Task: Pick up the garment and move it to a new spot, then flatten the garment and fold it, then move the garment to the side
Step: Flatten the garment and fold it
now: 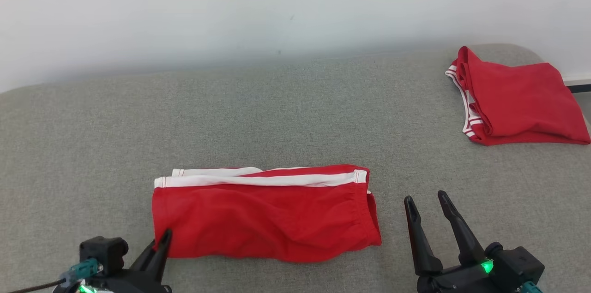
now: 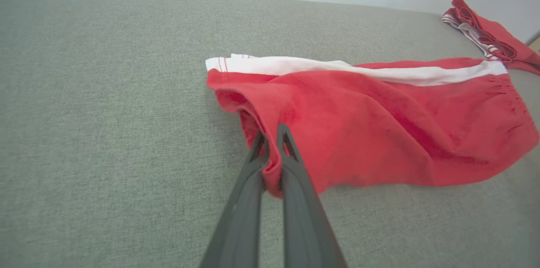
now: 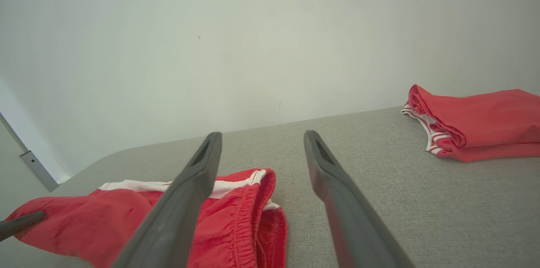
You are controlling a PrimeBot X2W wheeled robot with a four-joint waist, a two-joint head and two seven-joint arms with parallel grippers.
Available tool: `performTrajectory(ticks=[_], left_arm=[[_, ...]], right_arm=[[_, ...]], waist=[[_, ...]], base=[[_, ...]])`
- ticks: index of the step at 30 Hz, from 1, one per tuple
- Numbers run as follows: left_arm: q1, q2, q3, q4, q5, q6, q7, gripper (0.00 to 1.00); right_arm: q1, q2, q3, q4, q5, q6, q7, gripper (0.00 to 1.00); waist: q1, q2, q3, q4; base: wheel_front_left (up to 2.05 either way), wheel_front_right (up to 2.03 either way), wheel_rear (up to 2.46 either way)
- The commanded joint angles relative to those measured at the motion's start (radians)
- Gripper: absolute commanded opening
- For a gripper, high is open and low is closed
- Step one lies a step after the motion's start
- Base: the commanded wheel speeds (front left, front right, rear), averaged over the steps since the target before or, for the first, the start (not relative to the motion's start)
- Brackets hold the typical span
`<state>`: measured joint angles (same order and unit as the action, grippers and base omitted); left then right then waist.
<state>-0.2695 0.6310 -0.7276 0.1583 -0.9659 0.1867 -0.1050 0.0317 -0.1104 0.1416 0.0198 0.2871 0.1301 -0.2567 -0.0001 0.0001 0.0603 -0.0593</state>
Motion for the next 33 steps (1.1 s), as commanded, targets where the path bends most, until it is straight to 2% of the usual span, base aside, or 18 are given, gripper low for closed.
performTrajectory(ticks=[1,2,3,4,5,12,15,22,27,33], left_arm=[[0.029,0.007,0.002,-0.016,0.001,0.015,-0.007,0.0],[0.028,0.015,0.0,-0.015,0.022,0.025,-0.018,0.0],[0.028,0.017,0.0,-0.013,0.036,0.036,-0.035,0.35],[0.032,0.011,0.006,-0.008,0.042,0.047,-0.06,0.63],[0.042,0.001,0.012,-0.006,0.047,0.059,-0.079,1.0],[0.075,-0.026,0.13,-0.047,0.139,0.134,-0.159,1.0],[0.099,-0.052,0.226,-0.108,0.221,0.154,-0.16,1.0],[0.222,-0.103,0.369,-0.172,0.37,0.14,-0.16,1.0],[0.285,-0.135,0.414,-0.201,0.45,0.146,-0.16,1.0],[0.354,-0.174,0.431,-0.181,0.514,0.117,-0.16,1.0]], right_arm=[[0.014,0.005,-0.005,0.0,-0.009,0.0,0.006,1.0],[0.013,0.007,-0.003,0.002,-0.011,0.0,0.008,1.0],[0.012,0.009,0.0,0.002,-0.012,0.0,0.008,1.0],[0.011,0.011,0.002,0.002,-0.013,0.0,0.011,1.0],[0.012,0.012,0.0,0.002,-0.013,0.0,0.011,1.0],[0.023,0.021,-0.04,-0.011,-0.014,0.0,0.008,1.0],[0.026,0.024,-0.054,-0.014,-0.015,0.0,0.009,1.0],[0.037,0.035,-0.078,-0.008,-0.015,0.0,0.008,1.0],[0.053,0.041,-0.094,0.003,-0.011,0.0,0.005,1.0],[0.075,0.051,-0.119,0.014,-0.014,0.0,0.01,1.0]], waist=[[0.0001,-0.0001,0.0,0.001],[0.0001,-0.0001,0.0,-0.001],[0.0001,-0.0001,-0.001,-0.003],[0.0001,-0.0001,-0.003,-0.005],[0.0001,-0.0001,-0.006,-0.007],[0.0001,-0.0001,-0.023,0.001],[0.0001,-0.0001,-0.03,0.014],[0.0001,-0.0001,-0.054,0.033],[0.0001,-0.0001,-0.064,0.041],[0.0001,-0.0001,-0.082,0.059]], base=[[0.0,0.0,0.0],[0.0,0.0,0.0],[0.0,0.0,0.0],[0.0,0.0,0.0],[0.0,0.0,0.0],[0.0,0.0,0.0],[0.0,0.0,0.0],[0.0,0.0,0.0],[0.0,0.0,0.0],[0.0,0.0,0.0]])
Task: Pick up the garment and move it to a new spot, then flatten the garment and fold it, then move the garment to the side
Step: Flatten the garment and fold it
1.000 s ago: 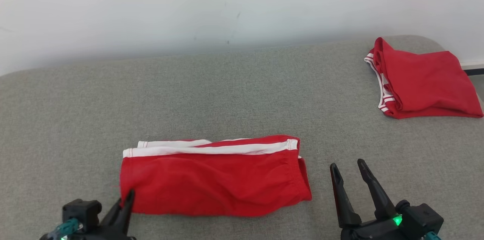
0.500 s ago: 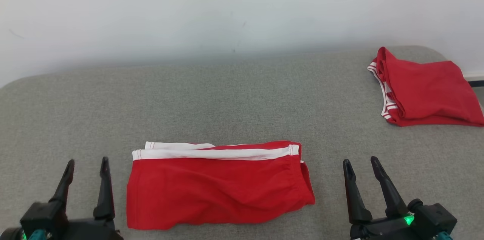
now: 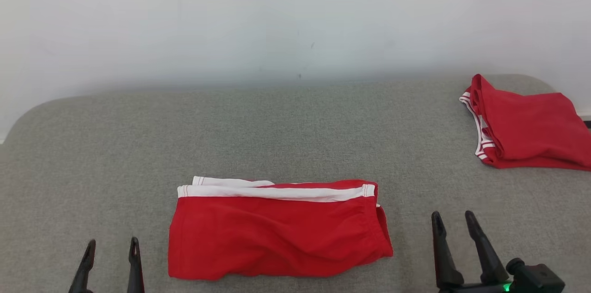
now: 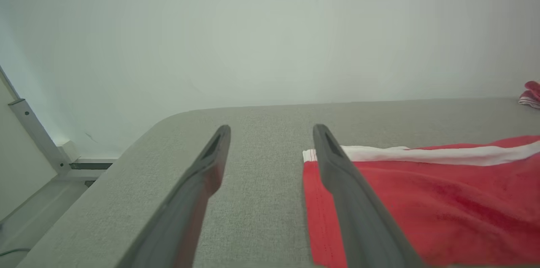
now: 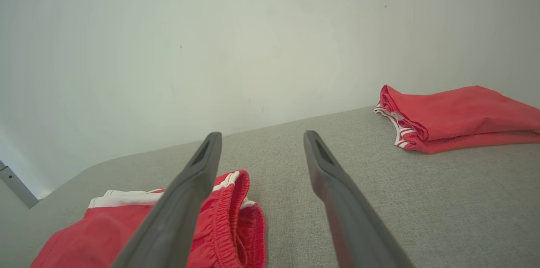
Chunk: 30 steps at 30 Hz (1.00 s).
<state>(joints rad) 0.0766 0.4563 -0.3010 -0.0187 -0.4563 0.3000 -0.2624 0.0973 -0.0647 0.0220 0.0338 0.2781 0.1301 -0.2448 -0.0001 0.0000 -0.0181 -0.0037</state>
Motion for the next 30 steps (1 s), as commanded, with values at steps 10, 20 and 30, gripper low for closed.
performTrajectory(ticks=[10,20,30], left_arm=[[-0.019,-0.01,-0.018,0.055,0.022,-0.022,-0.003,1.0],[-0.063,-0.041,-0.046,0.073,0.041,-0.044,-0.003,1.0],[-0.12,-0.08,-0.056,0.114,0.058,-0.083,-0.003,1.0]], right_arm=[[-0.012,0.004,0.016,0.045,-0.052,0.0,0.065,1.0],[-0.2,-0.01,0.069,0.234,-0.082,0.0,0.171,1.0],[-0.357,-0.005,0.033,0.57,-0.145,0.0,0.16,1.0]], waist=[[0.0001,0.0,-0.016,0.018],[0.0001,0.0,0.01,0.06],[0.0001,0.0,0.04,0.116]], base=[[0.0,0.0,0.0],[0.0,0.0,0.0],[0.0,0.0,0.0]])
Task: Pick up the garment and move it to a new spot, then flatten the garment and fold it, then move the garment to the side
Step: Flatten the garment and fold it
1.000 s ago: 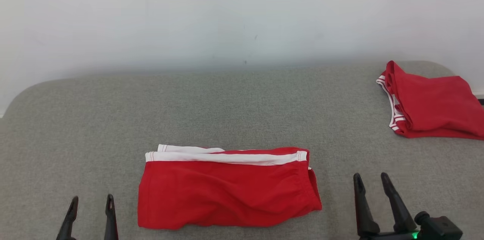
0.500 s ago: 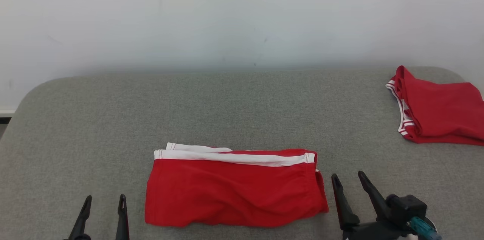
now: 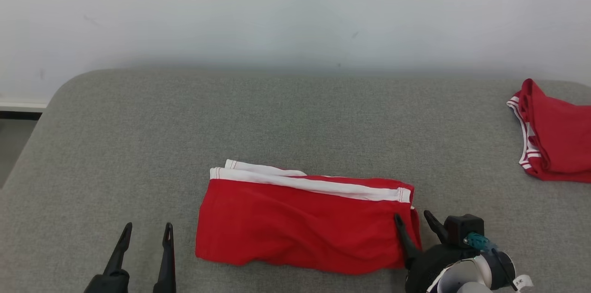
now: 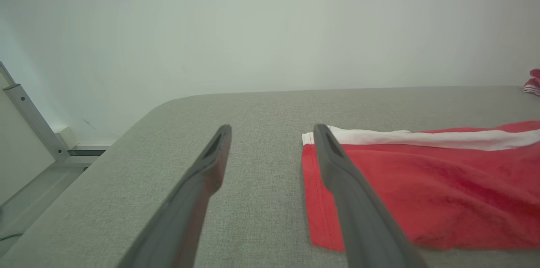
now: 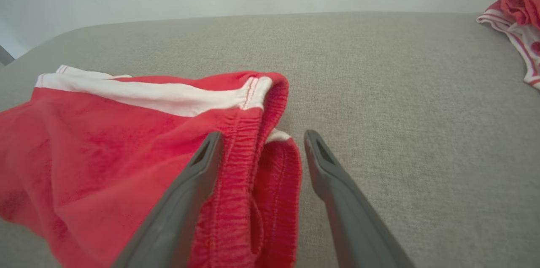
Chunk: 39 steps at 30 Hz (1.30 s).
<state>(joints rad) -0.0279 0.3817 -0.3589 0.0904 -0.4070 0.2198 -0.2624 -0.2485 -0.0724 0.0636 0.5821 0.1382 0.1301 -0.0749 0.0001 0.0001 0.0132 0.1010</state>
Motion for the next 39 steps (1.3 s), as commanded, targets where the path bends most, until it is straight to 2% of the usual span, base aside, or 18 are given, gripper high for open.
performTrajectory(ticks=[1,10,11,13,19,29,33,39], left_arm=[[-0.016,-0.013,0.008,0.009,0.01,-0.007,-0.003,1.0],[-0.019,-0.03,0.023,0.018,0.025,-0.022,-0.003,1.0],[-0.016,-0.031,0.026,0.017,0.027,-0.022,-0.003,1.0],[-0.012,-0.033,0.031,0.016,0.026,-0.022,-0.003,1.0],[0.001,-0.036,0.046,0.021,0.025,-0.027,-0.003,1.0],[0.014,-0.056,0.062,0.028,0.032,-0.042,-0.003,1.0],[0.025,-0.064,0.074,0.029,0.034,-0.043,-0.003,1.0],[0.033,-0.076,0.089,0.035,0.038,-0.051,-0.003,1.0]], right_arm=[[-0.024,0.004,-0.017,0.081,-0.005,0.0,-0.012,1.0],[-0.089,0.012,-0.03,0.252,0.032,0.0,-0.047,1.0],[-0.101,0.013,-0.026,0.263,0.043,0.0,-0.053,0.72],[-0.122,0.012,-0.014,0.285,0.065,0.0,-0.059,0.0],[-0.19,-0.063,0.01,0.33,0.109,0.0,-0.081,0.0],[-0.213,-0.268,0.035,0.352,0.163,0.0,-0.056,0.0],[-0.223,-0.294,0.075,0.321,0.225,0.0,0.003,0.0],[-0.231,-0.29,0.182,0.152,0.447,0.0,0.18,0.0]], waist=[[-0.0001,-0.0001,0.011,0.014],[-0.0001,-0.0001,0.019,0.022],[-0.0001,-0.0001,0.019,0.021],[-0.0001,-0.0001,0.021,0.017],[-0.0001,-0.0001,0.022,0.001],[-0.0001,-0.0001,0.007,-0.041],[-0.0001,-0.0001,0.006,-0.067],[-0.0001,-0.0001,0.0,-0.104]], base=[[0.0,0.0,0.0],[0.0,0.0,0.0],[0.0,0.0,0.0],[0.0,0.0,0.0],[0.0,0.0,0.0],[0.0,0.0,0.0],[0.0,0.0,0.0],[0.0,0.0,0.0]])
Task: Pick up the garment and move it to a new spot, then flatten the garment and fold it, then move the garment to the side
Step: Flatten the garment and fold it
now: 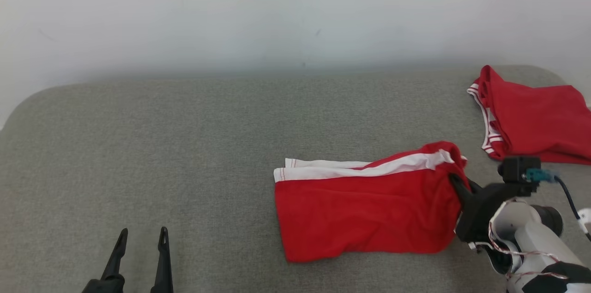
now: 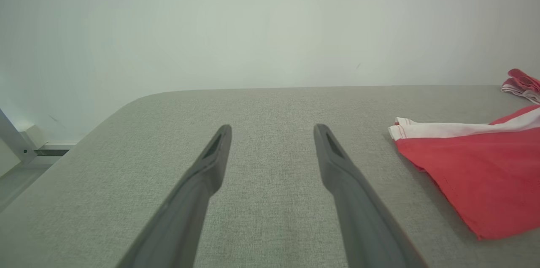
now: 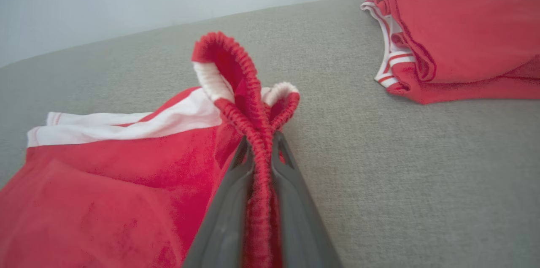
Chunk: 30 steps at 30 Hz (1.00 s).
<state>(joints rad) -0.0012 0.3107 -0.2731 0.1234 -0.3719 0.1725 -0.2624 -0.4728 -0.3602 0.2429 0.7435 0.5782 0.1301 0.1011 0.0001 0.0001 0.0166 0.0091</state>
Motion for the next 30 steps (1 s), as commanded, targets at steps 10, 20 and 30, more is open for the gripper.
performTrajectory(ticks=[10,20,30], left_arm=[[-0.004,-0.031,0.014,0.015,0.015,-0.025,-0.003,1.0],[-0.037,-0.072,0.014,0.032,0.038,-0.054,-0.003,1.0],[-0.094,-0.129,0.009,0.067,0.063,-0.093,-0.003,1.0]], right_arm=[[0.03,0.042,0.034,-0.323,0.338,0.0,0.25,0.0],[0.001,0.206,0.02,-0.339,0.307,0.0,0.363,0.0],[-0.066,0.297,0.009,-0.148,0.17,0.001,0.306,0.0]], waist=[[-0.0001,-0.0001,-0.001,-0.021],[-0.0001,-0.0001,0.037,0.045],[-0.0001,-0.0001,0.082,0.132]], base=[[0.0,0.0,0.0],[0.0,0.0,0.0],[0.0,0.0,0.0]])
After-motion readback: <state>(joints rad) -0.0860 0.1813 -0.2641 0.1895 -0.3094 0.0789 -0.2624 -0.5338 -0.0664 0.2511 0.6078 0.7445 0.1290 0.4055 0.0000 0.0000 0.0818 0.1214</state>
